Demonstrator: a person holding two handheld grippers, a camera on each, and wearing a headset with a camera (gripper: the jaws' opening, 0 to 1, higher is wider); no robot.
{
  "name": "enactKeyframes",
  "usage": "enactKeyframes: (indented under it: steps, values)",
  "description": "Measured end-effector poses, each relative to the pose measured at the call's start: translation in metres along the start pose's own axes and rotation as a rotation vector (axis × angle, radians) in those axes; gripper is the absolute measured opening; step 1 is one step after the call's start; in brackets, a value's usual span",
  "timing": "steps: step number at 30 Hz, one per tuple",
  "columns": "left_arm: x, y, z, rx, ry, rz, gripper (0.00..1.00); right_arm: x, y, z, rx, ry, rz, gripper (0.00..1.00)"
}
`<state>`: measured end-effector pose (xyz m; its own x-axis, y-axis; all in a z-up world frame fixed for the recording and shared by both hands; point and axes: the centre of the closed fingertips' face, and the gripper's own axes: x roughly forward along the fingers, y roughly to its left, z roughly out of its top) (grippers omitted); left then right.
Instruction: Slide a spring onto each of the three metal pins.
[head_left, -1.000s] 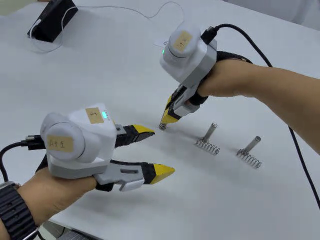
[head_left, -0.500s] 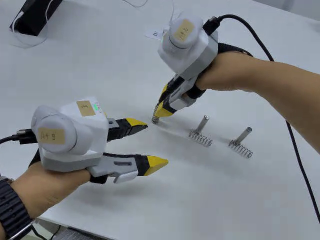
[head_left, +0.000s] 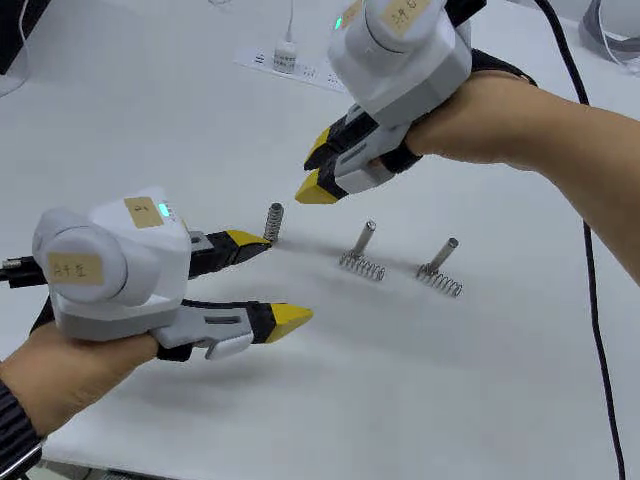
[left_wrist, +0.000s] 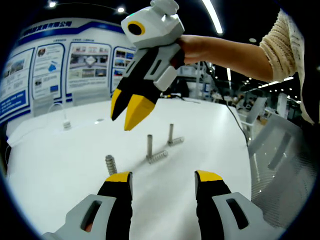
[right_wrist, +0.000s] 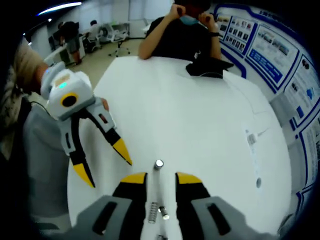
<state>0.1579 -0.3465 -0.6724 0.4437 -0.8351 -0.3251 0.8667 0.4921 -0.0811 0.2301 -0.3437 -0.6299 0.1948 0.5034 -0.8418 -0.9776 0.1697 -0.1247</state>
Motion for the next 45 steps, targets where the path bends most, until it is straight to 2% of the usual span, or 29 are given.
enactKeyframes:
  steps: [6, 10, 14, 18, 22, 26, 29, 34, 37, 45]
  values:
    - [0.004, -0.002, 0.000, 0.005, 0.008, -0.015, 0.51, -0.019, -0.003, -0.017, 0.036, -0.012, -0.041, 0.23]
    - [0.008, -0.005, 0.001, 0.008, 0.011, -0.020, 0.51, -0.035, 0.004, -0.032, 0.060, -0.013, -0.061, 0.23]
    - [0.008, -0.007, 0.005, 0.012, 0.013, -0.010, 0.51, -0.041, 0.006, -0.051, 0.085, -0.003, -0.066, 0.23]
    - [0.005, -0.008, 0.008, 0.017, 0.020, 0.007, 0.51, -0.041, 0.010, -0.072, 0.115, 0.013, -0.055, 0.23]
    - [0.005, -0.009, 0.008, 0.024, 0.038, 0.020, 0.51, -0.030, 0.013, -0.091, 0.137, 0.035, -0.037, 0.23]
    - [0.006, -0.009, 0.009, 0.024, 0.047, 0.028, 0.51, -0.015, 0.017, -0.103, 0.156, 0.045, -0.020, 0.22]
    - [0.007, -0.005, 0.010, 0.028, 0.051, 0.037, 0.51, -0.001, 0.018, -0.109, 0.175, 0.045, -0.005, 0.21]
    - [0.006, 0.000, 0.013, 0.033, 0.054, 0.053, 0.51, 0.016, 0.019, -0.123, 0.163, 0.083, 0.012, 0.20]
    - [0.006, 0.002, 0.013, 0.035, 0.060, 0.062, 0.50, 0.023, 0.020, -0.128, 0.150, 0.102, 0.022, 0.19]
    - [0.005, -0.002, 0.011, 0.036, 0.077, 0.078, 0.50, 0.035, 0.021, -0.132, 0.143, 0.105, 0.043, 0.17]
